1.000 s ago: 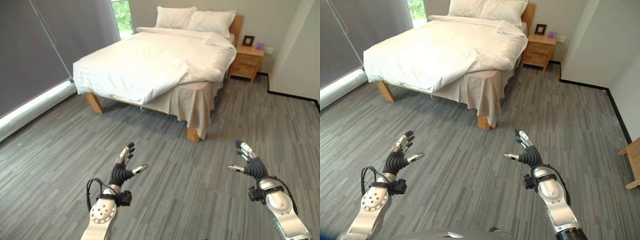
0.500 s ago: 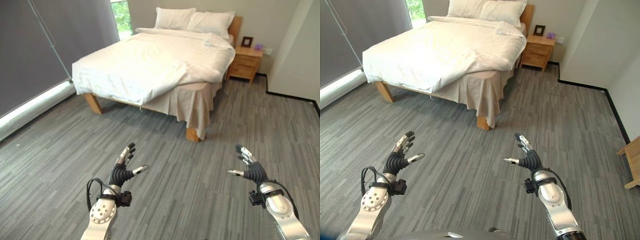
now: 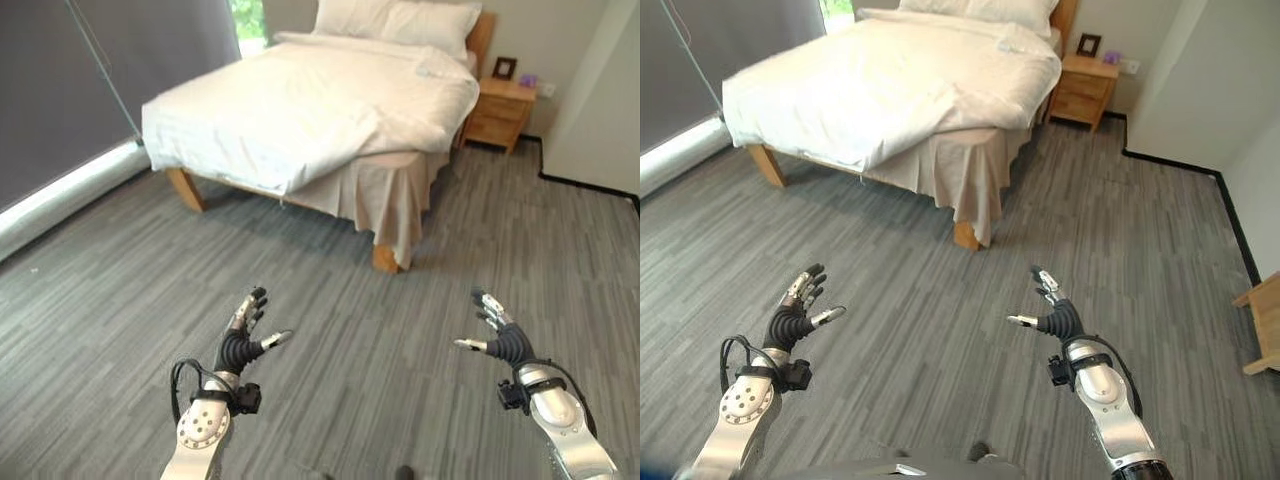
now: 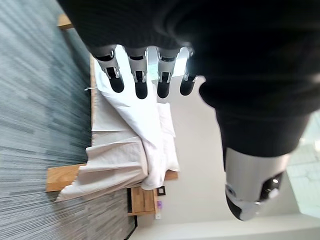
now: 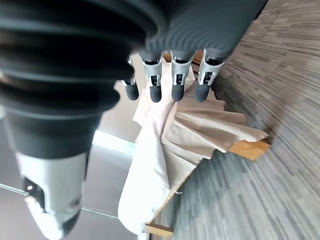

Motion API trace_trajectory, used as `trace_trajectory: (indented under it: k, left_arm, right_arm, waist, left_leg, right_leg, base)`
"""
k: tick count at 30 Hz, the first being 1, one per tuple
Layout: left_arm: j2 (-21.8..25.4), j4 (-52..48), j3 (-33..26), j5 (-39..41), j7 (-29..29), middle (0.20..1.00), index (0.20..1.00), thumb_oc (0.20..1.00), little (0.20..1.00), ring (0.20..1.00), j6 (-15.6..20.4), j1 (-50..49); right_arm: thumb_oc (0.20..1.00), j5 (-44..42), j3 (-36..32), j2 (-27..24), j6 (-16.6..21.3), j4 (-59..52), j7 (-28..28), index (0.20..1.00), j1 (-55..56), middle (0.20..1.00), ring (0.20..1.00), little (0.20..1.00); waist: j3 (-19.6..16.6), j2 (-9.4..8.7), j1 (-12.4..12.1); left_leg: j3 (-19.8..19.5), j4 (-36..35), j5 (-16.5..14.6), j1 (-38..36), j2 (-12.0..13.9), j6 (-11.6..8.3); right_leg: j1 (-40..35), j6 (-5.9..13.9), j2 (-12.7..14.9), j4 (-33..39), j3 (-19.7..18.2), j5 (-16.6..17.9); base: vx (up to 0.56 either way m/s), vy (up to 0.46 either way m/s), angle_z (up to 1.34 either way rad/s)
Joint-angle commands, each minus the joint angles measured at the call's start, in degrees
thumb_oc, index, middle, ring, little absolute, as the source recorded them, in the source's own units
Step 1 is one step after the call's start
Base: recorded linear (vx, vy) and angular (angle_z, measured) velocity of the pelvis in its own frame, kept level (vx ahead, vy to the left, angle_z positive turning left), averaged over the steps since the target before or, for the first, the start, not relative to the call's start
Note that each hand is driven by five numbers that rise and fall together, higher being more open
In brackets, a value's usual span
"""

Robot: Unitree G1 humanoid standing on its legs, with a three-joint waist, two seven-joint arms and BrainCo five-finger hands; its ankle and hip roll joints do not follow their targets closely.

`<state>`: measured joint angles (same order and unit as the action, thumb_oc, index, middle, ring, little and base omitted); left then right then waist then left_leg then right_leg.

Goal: Making the bed.

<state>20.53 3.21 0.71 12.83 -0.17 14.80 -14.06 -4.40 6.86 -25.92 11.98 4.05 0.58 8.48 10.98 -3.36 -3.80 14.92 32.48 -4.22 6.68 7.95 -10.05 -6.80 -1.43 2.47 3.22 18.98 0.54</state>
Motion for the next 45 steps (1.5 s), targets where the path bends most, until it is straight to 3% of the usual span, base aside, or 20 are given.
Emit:
trace_trajectory:
  k: [1,3,5,9,11,12,15,16,18,20,22,25,27,30,35,37,38,39,41,45]
  left_arm:
    - [1.3,-2.4,0.6,2.9,1.3,1.000,1.000,1.000,1.000,1.000,2.6,2.1]
    - [0.3,-2.7,1.1,3.3,1.2,1.000,1.000,1.000,1.000,1.000,2.3,1.3]
    - [0.1,-2.9,1.5,3.4,1.1,1.000,1.000,1.000,1.000,1.000,2.3,0.9]
    - [0.1,-3.0,2.3,3.1,1.2,1.000,1.000,1.000,1.000,1.000,2.3,0.6]
    - [-0.1,-2.6,2.2,2.9,2.0,1.000,1.000,1.000,1.000,1.000,2.4,1.1]
    - [0.8,-3.4,1.9,1.7,2.0,1.000,1.000,1.000,1.000,1.000,2.0,0.7]
    - [2.8,-4.0,2.7,0.5,2.0,1.000,1.000,1.000,1.000,1.000,1.7,2.0]
    - [3.5,-3.9,3.3,0.3,2.1,1.000,1.000,1.000,1.000,1.000,1.6,3.0]
    - [5.1,-4.2,4.4,-0.8,2.4,1.000,1.000,1.000,1.000,1.000,1.3,4.8]
    - [6.6,-4.6,5.2,-1.0,2.9,1.000,1.000,1.000,1.000,1.000,1.6,5.9]
    - [7.3,-5.1,5.3,-1.4,3.1,1.000,1.000,1.000,1.000,1.000,1.3,6.5]
    - [7.0,-5.6,5.0,-1.4,3.0,1.000,1.000,1.000,1.000,1.000,1.3,6.0]
    - [6.5,-5.7,4.6,-1.1,2.5,1.000,1.000,1.000,1.000,1.000,1.5,4.8]
    - [5.3,-4.2,3.4,-1.3,2.0,1.000,1.000,1.000,1.000,1.000,1.4,4.6]
    - [3.6,-2.9,2.2,-2.1,1.0,1.000,1.000,1.000,1.000,1.000,1.5,4.0]
    - [2.4,-2.3,1.9,-2.0,1.2,1.000,1.000,1.000,1.000,1.000,1.6,3.2]
    - [1.3,-2.4,2.1,-1.3,1.1,1.000,1.000,1.000,1.000,1.000,1.4,2.6]
    - [1.3,-2.4,2.0,-1.3,1.1,1.000,1.000,1.000,1.000,1.000,1.4,2.6]
    - [1.8,-3.1,2.1,-0.5,1.5,1.000,1.000,1.000,1.000,1.000,1.7,3.4]
    - [2.2,-3.9,2.4,-0.8,1.9,1.000,1.000,1.000,1.000,1.000,1.7,4.3]
  right_arm:
    - [1.000,-0.4,-0.7,-2.7,2.5,-3.7,0.6,1.000,-5.2,1.000,1.000,1.000]
    - [1.000,-0.1,-0.4,-2.9,2.1,-4.1,0.6,1.000,-5.4,1.000,1.000,1.000]
    - [1.000,-0.3,-0.2,-2.9,2.2,-4.0,0.4,1.000,-5.4,1.000,1.000,1.000]
    - [1.000,-0.2,0.4,-3.3,2.3,-2.4,1.2,1.000,-6.6,1.000,1.000,1.000]
    - [1.000,0.0,0.5,-3.4,2.5,-2.2,1.5,1.000,-7.1,1.000,1.000,1.000]
    - [1.000,0.5,1.6,-2.3,2.3,-2.6,0.2,1.000,-6.6,1.000,1.000,1.000]
    - [1.000,1.0,2.5,-0.9,2.2,-2.5,0.2,1.000,-7.1,1.000,1.000,1.000]
    - [1.000,1.2,2.8,-0.3,2.4,-2.4,0.3,1.000,-7.1,1.000,1.000,1.000]
    - [1.000,2.0,3.5,0.6,2.5,-2.2,0.3,1.000,-7.5,1.000,1.000,1.000]
    - [1.000,2.1,4.7,1.3,2.4,-2.8,0.1,1.000,-9.0,1.000,1.000,1.000]
    - [1.000,4.2,4.8,1.6,1.9,-3.5,-0.1,1.000,-9.4,1.000,1.000,1.000]
    - [1.000,4.0,4.5,1.2,1.9,-4.5,-0.3,1.000,-8.9,1.000,1.000,1.000]
    - [1.000,2.9,4.0,0.8,1.9,-4.9,-0.6,1.000,-7.4,1.000,1.000,1.000]
    - [1.000,4.1,3.2,1.6,1.2,-5.1,-0.2,1.000,-6.2,1.000,1.000,1.000]
    - [1.000,4.8,2.2,2.6,0.8,-4.7,-1.2,1.000,-3.2,1.000,1.000,1.000]
    - [1.000,4.6,1.8,1.9,0.8,-3.9,-1.3,1.000,-2.9,1.000,1.000,1.000]
    - [1.000,4.2,1.6,1.1,0.9,-3.2,-1.3,1.000,-2.9,1.000,1.000,1.000]
    - [1.000,4.2,1.6,1.1,1.0,-3.2,-1.3,1.000,-2.9,1.000,1.000,1.000]
    - [1.000,1.9,1.5,0.3,1.6,-3.1,-0.8,1.000,-3.5,1.000,1.000,1.000]
    - [1.000,2.0,0.9,-0.7,1.0,-2.7,-0.7,1.000,-3.3,1.000,1.000,1.000]
  waist:
    - [3.5,0.59,-1.5]
    - [3.4,0.66,-2.9]
    - [3.1,0.54,-3.4]
    - [2.1,2.03,-4.7]
    - [2.0,1.68,-5.3]
    - [0.4,0.29,-6.2]
    - [0.2,-1.83,-7.2]
    - [0.2,-2.59,-7.2]
    - [0.0,-3.71,-6.1]
    - [0.4,-2.48,-4.3]
    - [0.9,0.23,-2.2]
    - [1.4,1.51,-0.7]
    - [1.7,1.64,0.9]
    - [1.1,1.80,1.1]
    - [-0.5,1.57,2.5]
    - [-1.4,2.73,2.9]
    - [-1.1,3.42,2.4]
    - [-1.2,3.26,2.5]
    - [0.7,2.02,1.5]
    - [2.6,0.46,-0.1]
  left_leg:
    - [-1.6,3.2,9.1,3.1,3.1,1.63]
    - [-2.9,-2.7,5.2,7.7,-1.0,3.95]
    - [-2.5,-7.0,4.1,7.1,-2.1,4.71]
    - [-2.0,-31.3,11.1,7.8,-3.3,3.37]
    - [-2.4,-35.2,12.0,9.7,-3.5,2.90]
    - [-4.1,-35.8,14.6,8.2,-4.9,4.55]
    - [-4.1,-33.3,13.4,7.8,-5.7,6.32]
    - [-3.8,-32.6,12.2,7.6,-6.2,7.16]
    - [-3.2,-32.5,9.0,4.6,-7.5,9.36]
    - [-3.1,-33.8,6.7,-0.3,-7.6,11.16]
    - [-2.3,-36.6,4.4,-7.1,-6.9,11.97]
    - [-2.8,-37.0,3.4,-9.9,-6.4,11.46]
    - [-3.9,-37.1,1.2,-13.5,-6.7,10.03]
    - [-3.9,-37.5,-1.5,-16.1,-5.7,8.16]
    - [-6.4,-35.5,-7.7,-22.5,-5.3,7.00]
    - [-8.0,-27.8,-7.3,-21.6,-3.5,5.95]
    - [-8.2,-15.4,-3.3,-17.6,-1.9,4.03]
    - [-8.3,-15.2,-3.2,-17.3,-2.1,4.05]
    - [-6.6,3.6,4.6,-9.4,0.8,2.44]
    - [2.4,6.0,2.2,-3.4,5.5,3.33]
  right_leg:
    - [-7.3,2.10,0.0,1.8,-0.4,-8.0]
    - [-7.9,2.78,-0.5,1.8,-2.3,-9.7]
    - [-7.9,3.40,-0.2,1.8,-2.8,-10.2]
    - [-9.9,4.70,-1.5,1.8,-4.4,-13.1]
    - [-11.5,5.18,-1.7,1.8,-5.5,-14.5]
    - [-13.6,5.43,-1.7,-0.2,-7.9,-16.2]
    - [-12.0,6.79,-0.8,-7.0,-9.0,-16.4]
    - [-10.7,8.38,-0.6,-11.4,-8.8,-15.4]
    - [-5.0,13.37,1.3,-24.1,-8.6,-7.1]
    - [1.4,16.43,2.8,-36.6,-8.0,2.5]
    - [7.6,15.85,6.8,-42.0,-2.5,1.8]
    - [11.3,14.04,6.4,-37.6,-1.0,-1.7]
    - [12.6,11.29,5.3,-17.8,-1.1,-5.2]
    - [14.2,12.26,6.7,-2.6,-1.0,0.0]
    - [13.3,12.43,8.5,-0.6,-3.1,3.8]
    - [11.6,11.33,7.6,-1.5,-2.5,3.4]
    - [7.3,9.05,5.7,-0.1,-1.7,1.7]
    - [7.4,9.00,5.9,0.0,-1.6,1.9]
    - [2.0,5.34,4.6,1.7,0.9,-1.1]
    - [-2.5,4.32,3.9,1.8,1.4,-4.6]
  base:
    - [0.13,-0.043,-0.39]
    - [0.23,0.030,-0.35]
    - [0.19,0.069,-0.40]
    - [0.38,0.099,-0.23]
    - [0.65,0.129,-0.64]
    - [0.89,0.191,-0.52]
    - [0.48,0.113,-0.37]
    - [0.45,0.121,-0.67]
    - [0.41,0.161,-0.39]
    - [0.43,0.223,-0.04]
    - [0.63,0.278,-0.12]
    - [0.39,0.100,-0.09]
    - [0.55,-0.075,0.43]
    - [0.55,-0.136,0.49]
    - [0.50,-0.169,0.65]
    - [0.49,-0.286,0.60]
    - [0.20,-0.198,0.45]
    - [0.29,-0.305,0.11]
    - [0.36,-0.385,-0.36]
    - [0.34,-0.196,-0.08]
